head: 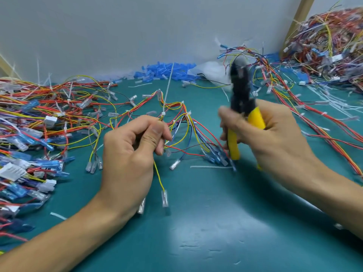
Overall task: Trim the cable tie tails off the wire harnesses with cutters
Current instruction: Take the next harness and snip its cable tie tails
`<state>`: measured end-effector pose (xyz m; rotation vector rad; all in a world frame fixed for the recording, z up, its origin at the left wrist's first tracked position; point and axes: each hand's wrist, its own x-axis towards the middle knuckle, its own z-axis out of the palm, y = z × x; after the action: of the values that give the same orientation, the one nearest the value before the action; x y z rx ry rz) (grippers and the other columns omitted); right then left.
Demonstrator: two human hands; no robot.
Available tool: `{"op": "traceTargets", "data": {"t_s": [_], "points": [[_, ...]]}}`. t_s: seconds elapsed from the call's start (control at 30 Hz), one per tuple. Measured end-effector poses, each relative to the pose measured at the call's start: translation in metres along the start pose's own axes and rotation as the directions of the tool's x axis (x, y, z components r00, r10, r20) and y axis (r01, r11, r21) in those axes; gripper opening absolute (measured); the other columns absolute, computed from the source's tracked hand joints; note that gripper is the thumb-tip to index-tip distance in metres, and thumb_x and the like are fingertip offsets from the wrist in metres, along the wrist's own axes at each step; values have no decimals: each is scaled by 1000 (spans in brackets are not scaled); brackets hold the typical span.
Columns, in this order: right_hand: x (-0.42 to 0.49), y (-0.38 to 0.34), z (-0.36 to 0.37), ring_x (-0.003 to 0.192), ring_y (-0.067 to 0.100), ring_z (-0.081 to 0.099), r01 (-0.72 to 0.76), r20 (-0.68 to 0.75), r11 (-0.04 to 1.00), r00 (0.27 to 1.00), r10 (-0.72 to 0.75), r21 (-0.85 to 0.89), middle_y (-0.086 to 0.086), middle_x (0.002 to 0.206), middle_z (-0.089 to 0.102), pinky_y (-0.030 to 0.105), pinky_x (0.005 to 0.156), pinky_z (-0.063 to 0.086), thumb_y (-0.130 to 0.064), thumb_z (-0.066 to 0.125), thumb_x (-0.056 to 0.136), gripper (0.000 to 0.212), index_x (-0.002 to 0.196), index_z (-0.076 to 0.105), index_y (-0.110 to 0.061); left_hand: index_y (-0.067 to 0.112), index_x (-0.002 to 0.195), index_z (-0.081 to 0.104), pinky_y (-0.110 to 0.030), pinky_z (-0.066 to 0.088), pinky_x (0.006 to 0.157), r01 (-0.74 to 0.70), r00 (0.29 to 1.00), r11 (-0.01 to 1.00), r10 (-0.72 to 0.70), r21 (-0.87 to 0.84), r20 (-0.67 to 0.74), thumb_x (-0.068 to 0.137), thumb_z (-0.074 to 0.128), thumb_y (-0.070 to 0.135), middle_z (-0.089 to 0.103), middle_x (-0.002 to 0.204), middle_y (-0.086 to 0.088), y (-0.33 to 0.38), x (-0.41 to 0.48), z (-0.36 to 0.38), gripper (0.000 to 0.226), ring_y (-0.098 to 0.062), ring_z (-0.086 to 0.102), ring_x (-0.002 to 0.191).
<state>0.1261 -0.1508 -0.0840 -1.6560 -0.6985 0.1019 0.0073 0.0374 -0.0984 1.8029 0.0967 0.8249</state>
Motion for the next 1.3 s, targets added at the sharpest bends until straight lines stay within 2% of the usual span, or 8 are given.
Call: {"op": "traceTargets", "data": {"t_s": [0.07,0.17,0.23,0.37,0.53,0.7,1.03,1.3], "points": [[2,0,-1,67,29,68,-74,1,989,997,75,128,26,80,64,42,62,59,-37,79,93,41,89,61,0,15,76,67,-26,36,62,4,1000,1000,-4,-10,0,103,54,14,51,61,-6,0,0,0,30,-13,45,60],[3,5,-3,69,39,67,-144,106,989,984,146,-29,23,86,70,56,70,57,-4,82,87,26,95,57,-4,16,75,67,-27,35,63,2,1000,1000,-1,-7,3,103,53,15,50,62,-8,1,0,0,31,-18,44,60],[2,9,-4,65,29,66,-156,207,988,966,157,-21,17,88,71,45,66,56,4,82,84,33,98,54,-6,15,75,67,-32,34,62,1,1000,1000,-1,-2,8,103,53,16,49,61,-8,2,0,0,31,-25,44,61],[-1,6,-3,56,14,56,-57,215,998,975,56,-3,8,69,60,15,53,44,-26,72,88,28,97,55,-6,12,75,67,-28,34,61,3,1000,1000,-3,-2,12,102,53,14,49,61,-10,2,0,1,31,-21,43,60],[4,5,-17,74,33,52,94,186,974,981,-55,-206,8,80,54,49,70,46,-37,73,84,32,105,59,-17,10,76,67,-29,33,58,-37,999,999,36,28,28,103,54,11,49,61,-11,4,-2,1,30,-25,44,59],[2,17,-2,76,21,59,79,169,957,985,-32,-280,-4,84,63,48,71,51,-39,79,93,35,101,50,-21,10,76,68,-23,34,58,-37,999,999,36,32,36,102,54,11,50,61,-10,5,-2,0,30,-19,44,58],[9,21,-4,98,25,60,84,89,939,994,-58,-332,-7,110,58,44,89,52,-80,82,51,95,113,38,-22,11,76,68,-25,34,56,-53,998,998,51,44,48,102,54,12,49,59,-8,7,-3,1,29,-20,43,56],[11,19,-3,80,14,59,114,124,930,990,-74,-351,-5,91,60,28,71,49,-77,73,76,65,105,40,-28,11,76,68,-20,35,58,-53,996,997,49,55,68,101,55,12,48,58,-6,8,-3,1,28,-13,45,57]]}}
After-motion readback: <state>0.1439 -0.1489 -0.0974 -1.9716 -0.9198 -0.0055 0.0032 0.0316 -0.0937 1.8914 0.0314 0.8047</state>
